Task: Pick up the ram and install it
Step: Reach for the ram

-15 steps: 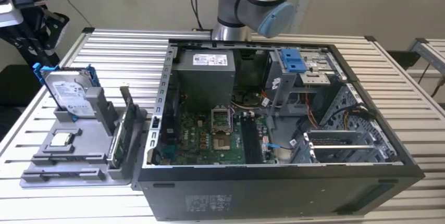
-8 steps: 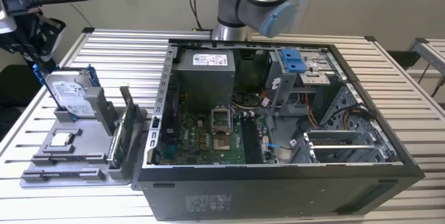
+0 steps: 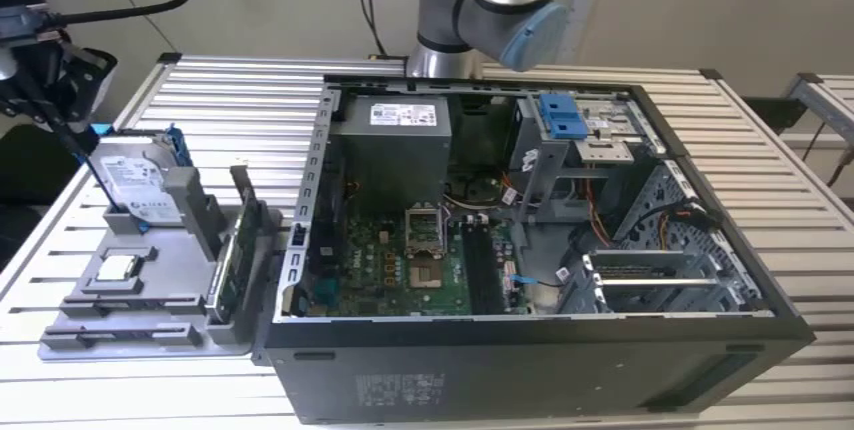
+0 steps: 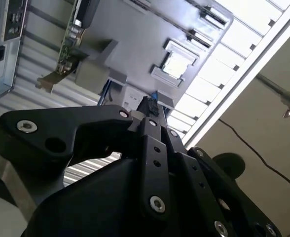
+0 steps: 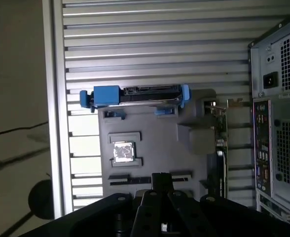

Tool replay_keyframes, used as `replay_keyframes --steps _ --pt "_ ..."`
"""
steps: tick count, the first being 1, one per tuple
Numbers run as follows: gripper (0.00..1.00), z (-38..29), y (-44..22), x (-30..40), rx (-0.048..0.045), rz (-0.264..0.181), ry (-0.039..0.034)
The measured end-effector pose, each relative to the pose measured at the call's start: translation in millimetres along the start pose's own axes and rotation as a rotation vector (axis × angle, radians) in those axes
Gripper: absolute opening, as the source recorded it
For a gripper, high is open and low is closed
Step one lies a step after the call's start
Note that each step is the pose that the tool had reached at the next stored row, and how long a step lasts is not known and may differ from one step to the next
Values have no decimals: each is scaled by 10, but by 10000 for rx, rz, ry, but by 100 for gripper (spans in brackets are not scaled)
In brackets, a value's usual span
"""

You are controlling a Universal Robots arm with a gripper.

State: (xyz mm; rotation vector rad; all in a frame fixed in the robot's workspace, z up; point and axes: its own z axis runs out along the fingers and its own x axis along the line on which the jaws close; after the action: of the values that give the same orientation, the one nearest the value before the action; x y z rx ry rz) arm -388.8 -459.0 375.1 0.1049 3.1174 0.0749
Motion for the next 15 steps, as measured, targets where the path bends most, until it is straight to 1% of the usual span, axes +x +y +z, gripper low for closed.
replay_keyframes --steps 15 --pt "11 3 -382 32 0 0 0"
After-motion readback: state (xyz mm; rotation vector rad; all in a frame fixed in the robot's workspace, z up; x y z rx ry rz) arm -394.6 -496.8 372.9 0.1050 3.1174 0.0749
